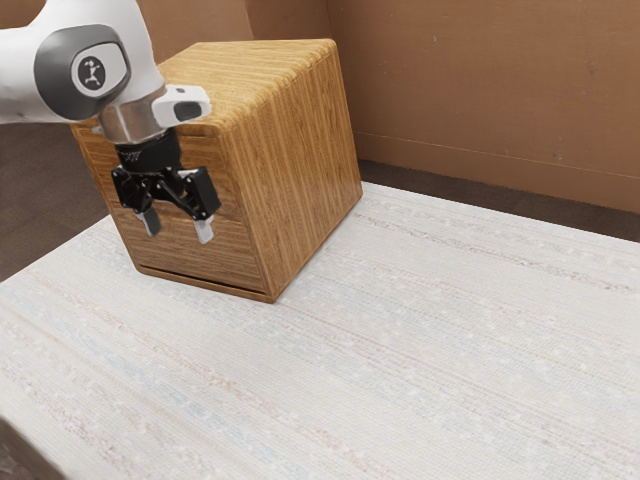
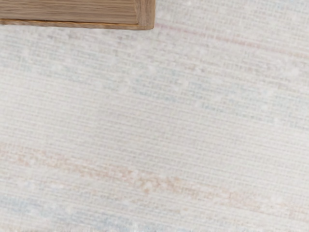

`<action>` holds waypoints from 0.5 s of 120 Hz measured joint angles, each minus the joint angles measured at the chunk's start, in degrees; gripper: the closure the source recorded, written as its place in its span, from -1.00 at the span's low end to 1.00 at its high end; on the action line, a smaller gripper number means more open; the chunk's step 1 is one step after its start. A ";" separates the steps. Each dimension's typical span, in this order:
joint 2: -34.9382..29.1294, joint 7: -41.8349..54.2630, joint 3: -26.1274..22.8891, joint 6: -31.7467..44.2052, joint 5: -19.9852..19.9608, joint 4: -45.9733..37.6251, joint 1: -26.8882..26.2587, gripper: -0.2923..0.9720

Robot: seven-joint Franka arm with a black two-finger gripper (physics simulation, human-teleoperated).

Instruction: Pull the drawer handle with one arm to open the drawer

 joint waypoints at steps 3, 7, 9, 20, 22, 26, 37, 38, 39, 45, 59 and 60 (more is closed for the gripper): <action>0.00 0.16 0.02 -0.19 -0.02 0.03 0.55 -0.54; 0.01 0.36 0.03 -0.40 -0.05 0.02 0.74 -0.54; 0.00 0.46 0.03 -0.50 -0.06 0.02 0.63 -0.54; -1.17 0.89 -0.06 -1.18 -0.02 1.34 -1.49 -0.54; -1.89 0.89 -0.06 -1.40 -0.02 2.54 -2.07 -0.54; -3.31 0.51 0.08 -1.72 0.02 5.30 -3.42 -0.54; -4.99 -3.49 1.73 -2.42 0.08 8.38 -8.22 -0.54; -5.02 -4.04 1.81 -2.46 0.08 8.45 -8.52 -0.54; -5.03 -4.61 1.87 -2.51 0.08 8.51 -8.79 -0.54; -4.92 -8.65 2.07 -2.73 0.11 8.59 -9.89 -0.54; -4.22 -18.22 2.21 -3.10 0.19 8.25 -10.43 -0.54; -4.13 -18.94 2.21 -3.11 0.22 8.23 -10.40 -0.54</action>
